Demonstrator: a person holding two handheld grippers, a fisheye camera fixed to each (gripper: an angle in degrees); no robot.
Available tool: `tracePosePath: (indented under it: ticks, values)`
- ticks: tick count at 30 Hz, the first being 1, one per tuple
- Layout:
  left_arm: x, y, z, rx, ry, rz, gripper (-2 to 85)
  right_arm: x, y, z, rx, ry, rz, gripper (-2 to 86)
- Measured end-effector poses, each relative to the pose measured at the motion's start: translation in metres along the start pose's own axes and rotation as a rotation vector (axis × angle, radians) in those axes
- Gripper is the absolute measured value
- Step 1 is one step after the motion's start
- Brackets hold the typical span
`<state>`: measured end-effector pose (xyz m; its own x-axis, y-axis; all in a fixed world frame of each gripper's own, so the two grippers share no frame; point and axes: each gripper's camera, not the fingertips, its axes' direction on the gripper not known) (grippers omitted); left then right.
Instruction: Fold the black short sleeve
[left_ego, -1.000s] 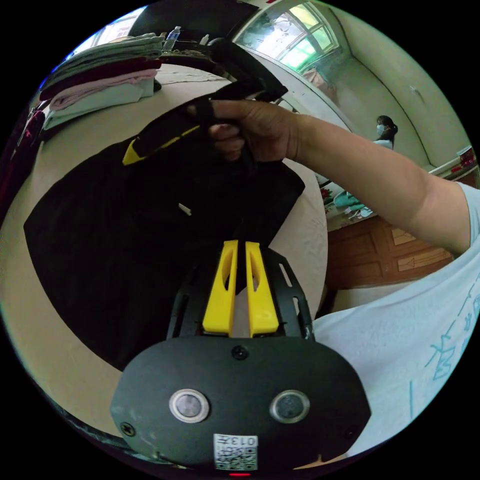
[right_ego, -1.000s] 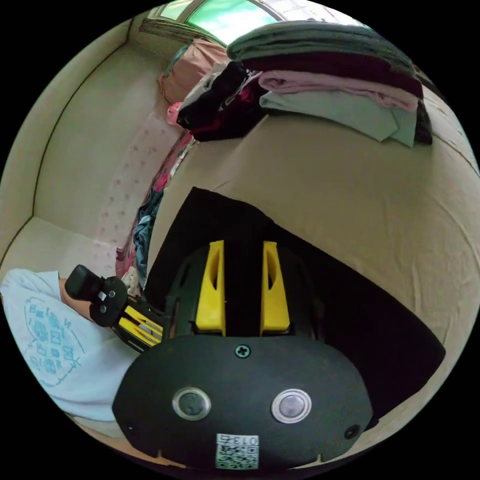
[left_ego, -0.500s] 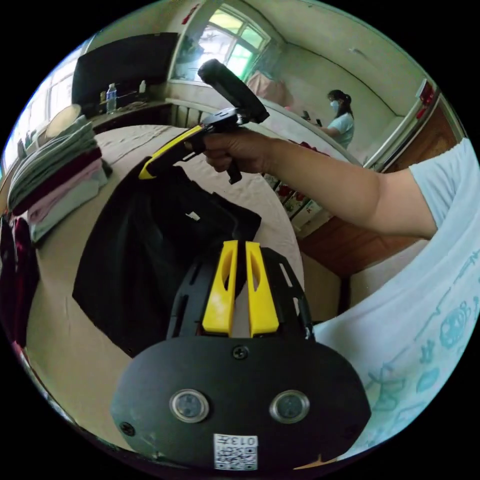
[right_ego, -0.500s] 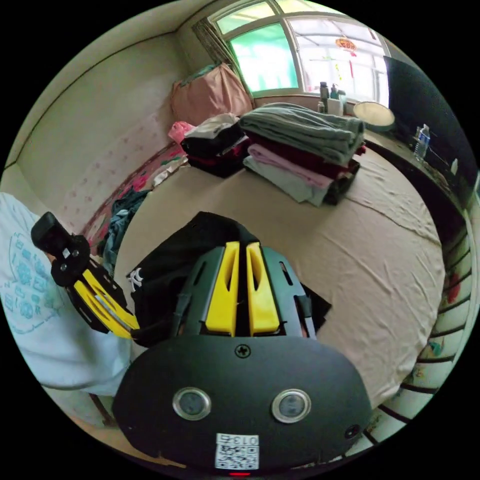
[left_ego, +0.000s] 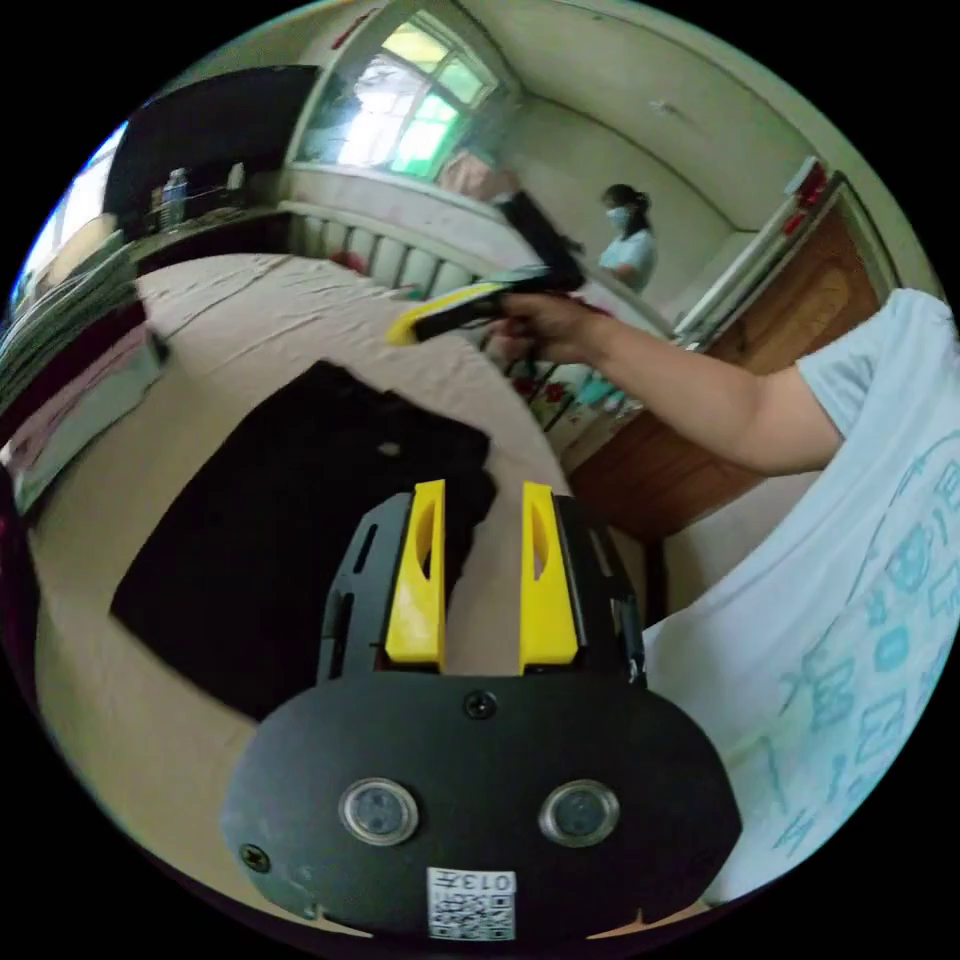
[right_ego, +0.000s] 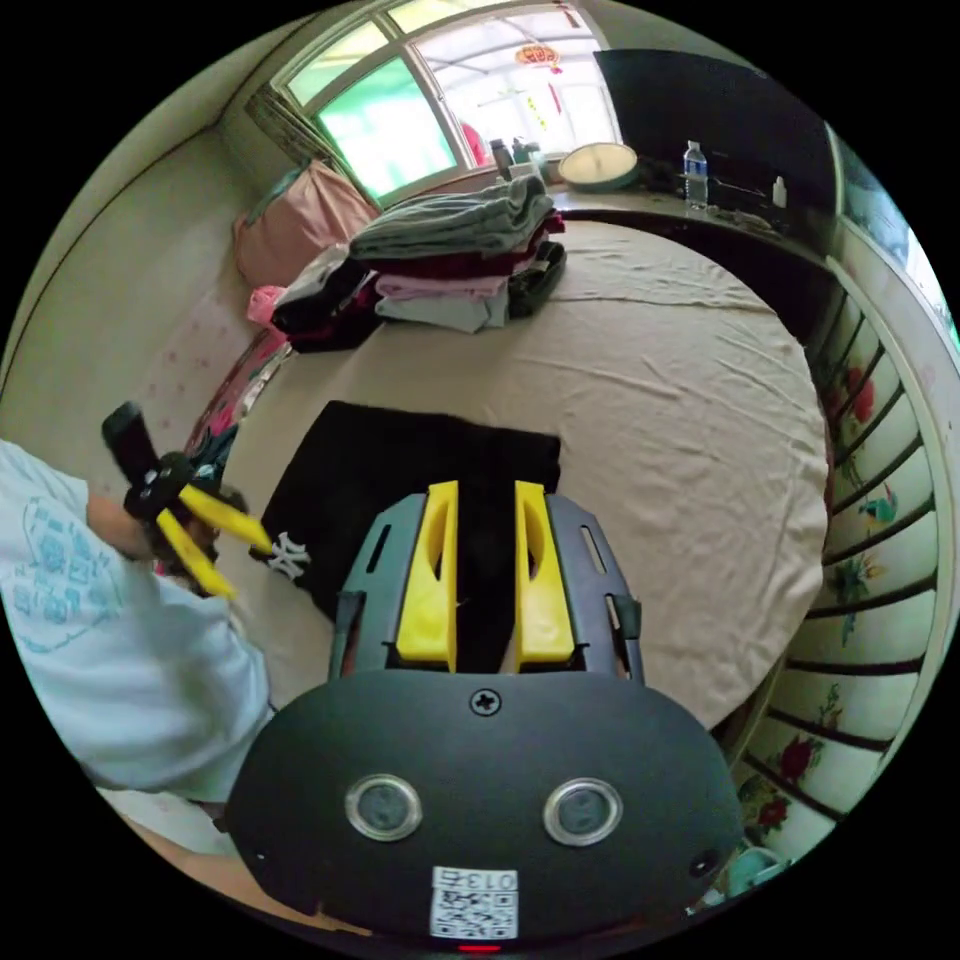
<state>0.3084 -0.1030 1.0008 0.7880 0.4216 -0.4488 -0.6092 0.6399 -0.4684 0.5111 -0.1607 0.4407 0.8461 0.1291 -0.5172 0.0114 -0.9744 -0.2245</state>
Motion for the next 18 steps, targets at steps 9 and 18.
tracePosePath:
  ticks: [9, 18]
  values:
    - [-0.054, 0.079, -0.033, -0.091, -0.293, -0.316, 11.1, -0.044, 0.093, 0.046, -0.17, -0.099, 0.139, 8.4]
    - [-0.027, 0.044, -0.02, -0.243, -0.444, -0.077, 13.2, -0.051, 0.085, 0.011, -0.122, 0.001, 0.082, 3.1]
